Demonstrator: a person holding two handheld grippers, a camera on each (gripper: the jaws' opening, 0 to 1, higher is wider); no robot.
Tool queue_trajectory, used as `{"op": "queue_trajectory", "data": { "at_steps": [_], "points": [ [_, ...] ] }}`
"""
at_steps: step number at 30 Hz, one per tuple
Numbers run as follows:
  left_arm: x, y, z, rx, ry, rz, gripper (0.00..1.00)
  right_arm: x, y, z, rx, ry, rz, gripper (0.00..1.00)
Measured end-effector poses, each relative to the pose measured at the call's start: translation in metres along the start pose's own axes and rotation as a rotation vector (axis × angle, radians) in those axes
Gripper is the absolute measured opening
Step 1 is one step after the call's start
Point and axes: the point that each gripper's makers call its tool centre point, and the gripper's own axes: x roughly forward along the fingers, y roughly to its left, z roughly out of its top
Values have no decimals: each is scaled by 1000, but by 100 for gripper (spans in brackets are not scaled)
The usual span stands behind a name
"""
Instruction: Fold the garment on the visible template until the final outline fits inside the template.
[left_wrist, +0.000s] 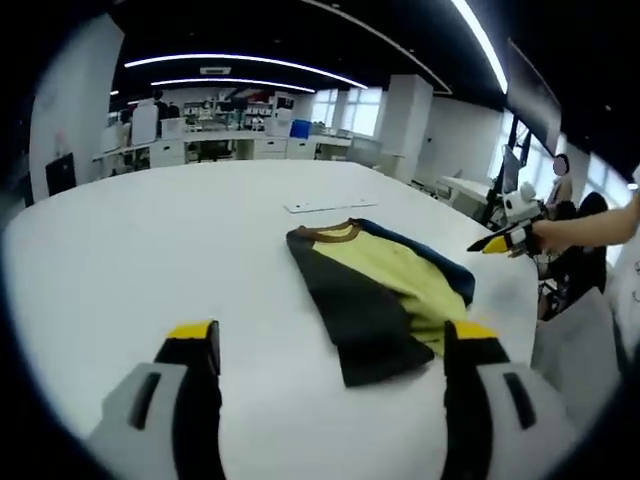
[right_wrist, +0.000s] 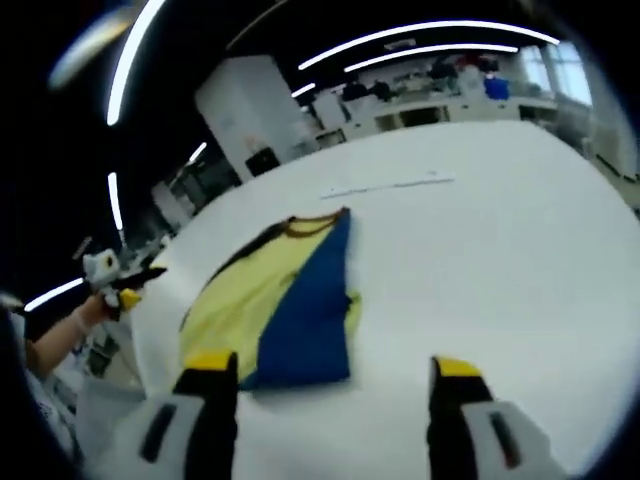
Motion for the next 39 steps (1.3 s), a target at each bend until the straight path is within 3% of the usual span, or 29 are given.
{"op": "queue_trajectory", "data": {
  "at_steps": [7, 18, 21, 23, 33, 39],
  "points": [
    [-4, 10, 2, -7, -19, 16, 90, 2, 12, -19, 94, 8, 44, 67],
    [-9, -9, 2, -19, -47, 4, 89, 23, 32, -34, 301, 14, 133, 40],
    [-11, -21, 1, -16, -53, -1, 89, 29, 35, -32, 358, -12, 128, 36],
    [-9, -19, 3, -21, -57, -6, 89, 32, 35, -32, 380, -15, 123, 34],
    [-16, -23, -2, -43, -63, -9, 88, 39, 38, -28, 451, -21, 134, 1],
    [-17, -26, -3, -43, -61, -11, 88, 37, 49, -6, 426, -33, 181, 0]
  ]
}}
